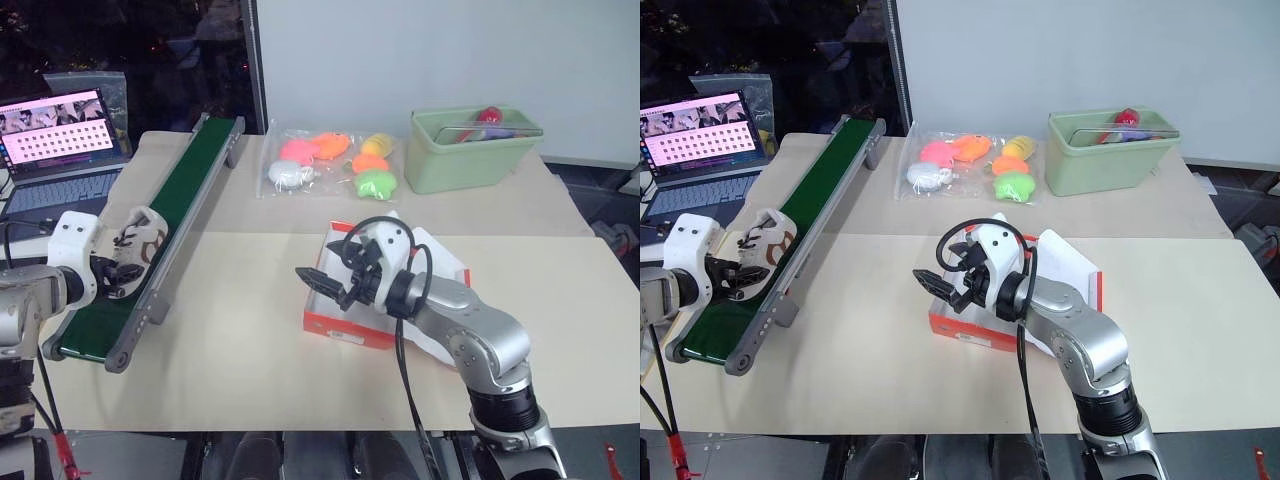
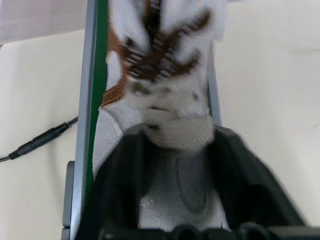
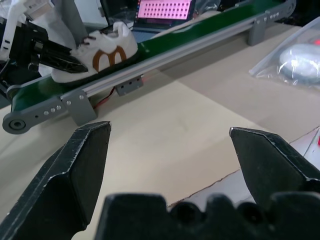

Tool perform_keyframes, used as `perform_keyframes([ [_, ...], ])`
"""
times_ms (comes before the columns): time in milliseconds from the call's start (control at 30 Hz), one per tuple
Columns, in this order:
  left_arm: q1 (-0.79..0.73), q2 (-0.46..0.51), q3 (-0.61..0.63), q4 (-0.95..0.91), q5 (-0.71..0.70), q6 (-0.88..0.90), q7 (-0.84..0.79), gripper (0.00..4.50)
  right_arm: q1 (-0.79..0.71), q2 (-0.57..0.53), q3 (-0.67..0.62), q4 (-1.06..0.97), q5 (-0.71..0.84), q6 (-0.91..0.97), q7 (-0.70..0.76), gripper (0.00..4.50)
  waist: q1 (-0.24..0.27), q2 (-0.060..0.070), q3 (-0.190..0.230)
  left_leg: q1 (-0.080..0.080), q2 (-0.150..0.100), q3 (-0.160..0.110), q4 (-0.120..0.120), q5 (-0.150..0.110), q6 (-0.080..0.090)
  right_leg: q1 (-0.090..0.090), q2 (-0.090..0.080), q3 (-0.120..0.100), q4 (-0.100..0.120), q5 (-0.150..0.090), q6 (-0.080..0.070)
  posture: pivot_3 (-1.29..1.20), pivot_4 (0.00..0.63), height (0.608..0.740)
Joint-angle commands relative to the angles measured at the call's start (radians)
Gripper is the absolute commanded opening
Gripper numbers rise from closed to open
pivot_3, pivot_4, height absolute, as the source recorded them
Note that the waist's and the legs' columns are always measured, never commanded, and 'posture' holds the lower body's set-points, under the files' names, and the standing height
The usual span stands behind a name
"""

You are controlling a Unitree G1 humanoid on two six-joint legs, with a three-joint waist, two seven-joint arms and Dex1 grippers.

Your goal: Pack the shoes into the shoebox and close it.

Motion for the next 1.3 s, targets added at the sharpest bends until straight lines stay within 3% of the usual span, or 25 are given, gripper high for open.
perform_keyframes([
  [33, -0.012, -0.012, -0.006, -0.003, -0.001, 0.006, -0.001, 0.55, -0.017, 0.002, -0.022, -0.034, 0.021, 0.000, -0.007, 4.50, 0.002, 0.000, 0.000, 0.000, 0.000, 0.000, 0.000, 0.000, 0.000, 0.000, 0.000, 0.000, 0.000, 0.000, 0.000, 0.00, 0.150, 0.729],
  [367, -0.067, -0.094, 0.021, -0.015, 0.017, -0.032, 0.093, 0.55, -0.026, -0.006, -0.025, -0.020, 0.023, 0.000, -0.010, 4.50, 0.018, 0.000, 0.000, 0.001, -0.001, 0.000, 0.001, 0.000, 0.000, 0.002, 0.000, 0.000, 0.000, 0.000, 0.000, 0.00, 0.150, 0.729],
  [600, -0.141, -0.190, 0.024, -0.127, 0.084, -0.210, 0.235, 0.55, -0.051, 0.004, -0.030, 0.025, 0.013, -0.021, -0.013, 4.50, 0.011, -0.001, 0.000, -0.002, 0.000, -0.001, 0.001, 0.000, 0.000, 0.000, 0.000, -0.001, -0.001, 0.000, 0.000, 0.00, 0.150, 0.729],
  [767, -0.180, -0.272, -0.043, -0.251, 0.153, -0.358, 0.315, 0.55, -0.086, 0.051, -0.068, 0.089, 0.021, -0.039, -0.047, 4.50, 0.007, -0.001, 0.000, -0.007, -0.001, -0.001, 0.001, 0.000, 0.000, -0.004, -0.001, 0.000, -0.001, 0.001, 0.001, 0.00, 0.150, 0.729],
  [1033, -0.166, -0.566, -0.119, -0.450, 0.011, -0.296, 0.348, 0.55, -0.191, 0.239, -0.307, 0.277, 0.124, 0.018, -0.234, 4.50, 0.004, -0.001, 0.000, -0.007, -0.001, -0.001, 0.001, 0.000, 0.000, -0.004, -0.002, 0.000, 0.000, 0.002, 0.002, 0.00, 0.150, 0.729],
  [1300, -0.162, -0.717, -0.149, -0.532, -0.134, -0.192, 0.355, 0.55, -0.233, 0.296, -0.448, 0.348, 0.255, 0.089, -0.326, 4.50, -0.003, -0.001, 0.000, -0.008, -0.001, -0.001, 0.002, 0.000, 0.000, -0.004, -0.002, 0.000, 0.000, 0.003, 0.003, 0.00, 0.150, 0.729],
])
